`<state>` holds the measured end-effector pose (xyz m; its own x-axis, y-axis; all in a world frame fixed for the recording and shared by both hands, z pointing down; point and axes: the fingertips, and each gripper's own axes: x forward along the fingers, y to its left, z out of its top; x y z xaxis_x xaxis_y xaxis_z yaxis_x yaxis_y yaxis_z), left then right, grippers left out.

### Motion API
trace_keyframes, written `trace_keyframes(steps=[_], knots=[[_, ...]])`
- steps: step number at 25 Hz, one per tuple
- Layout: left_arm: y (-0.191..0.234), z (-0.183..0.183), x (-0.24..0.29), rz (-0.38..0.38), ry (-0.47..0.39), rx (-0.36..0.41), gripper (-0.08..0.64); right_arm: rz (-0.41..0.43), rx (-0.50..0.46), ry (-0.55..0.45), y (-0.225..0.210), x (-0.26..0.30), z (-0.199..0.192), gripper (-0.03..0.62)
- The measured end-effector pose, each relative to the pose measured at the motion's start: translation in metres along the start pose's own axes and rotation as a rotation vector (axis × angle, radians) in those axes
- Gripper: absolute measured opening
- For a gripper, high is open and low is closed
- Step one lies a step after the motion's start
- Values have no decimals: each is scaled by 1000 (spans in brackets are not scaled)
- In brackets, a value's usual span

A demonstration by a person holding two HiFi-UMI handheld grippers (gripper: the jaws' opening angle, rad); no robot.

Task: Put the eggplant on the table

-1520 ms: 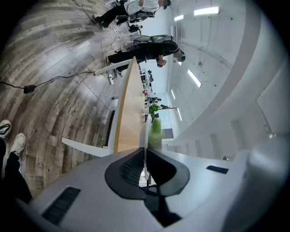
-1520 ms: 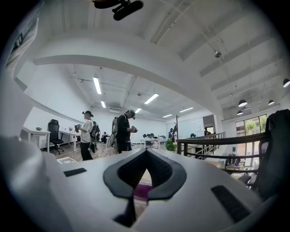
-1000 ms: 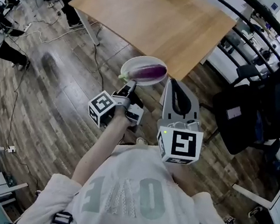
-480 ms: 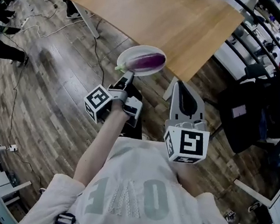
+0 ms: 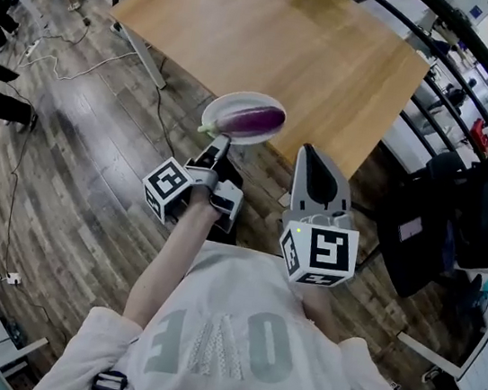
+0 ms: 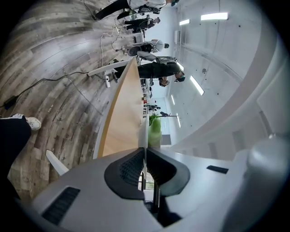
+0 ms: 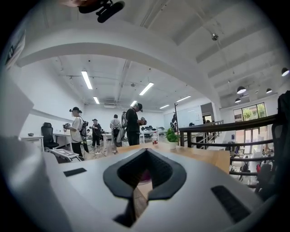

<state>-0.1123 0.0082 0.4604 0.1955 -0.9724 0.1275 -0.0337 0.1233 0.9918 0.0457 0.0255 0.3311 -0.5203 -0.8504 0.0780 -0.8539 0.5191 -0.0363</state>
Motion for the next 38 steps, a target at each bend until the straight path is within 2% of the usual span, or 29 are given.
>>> trace_keyframes(steps=[7,12,16,25,28,33,38], knots=[[-18,48,58,-17,42,-18,20,-15,-24,0,8,73,19,18],[-31,76,106,-24,88,-17,20,-67,-25,5,2,119,27,18],[-39,78,136,-37,137,-29,20,-114,-17,-1,-8,138,34,18],[-51,91,186,-47,247,28,20,-183,-23,-12,-13,180,41,18],[-58,99,201,-53,251,56,20,-198,-27,-8,-15,182,43,18],[-56,96,209,-33,250,47,20,-214,-7,10,-28,180,38,18],[-55,89,221,-14,252,38,20,-188,-7,29,-38,197,40,18]])
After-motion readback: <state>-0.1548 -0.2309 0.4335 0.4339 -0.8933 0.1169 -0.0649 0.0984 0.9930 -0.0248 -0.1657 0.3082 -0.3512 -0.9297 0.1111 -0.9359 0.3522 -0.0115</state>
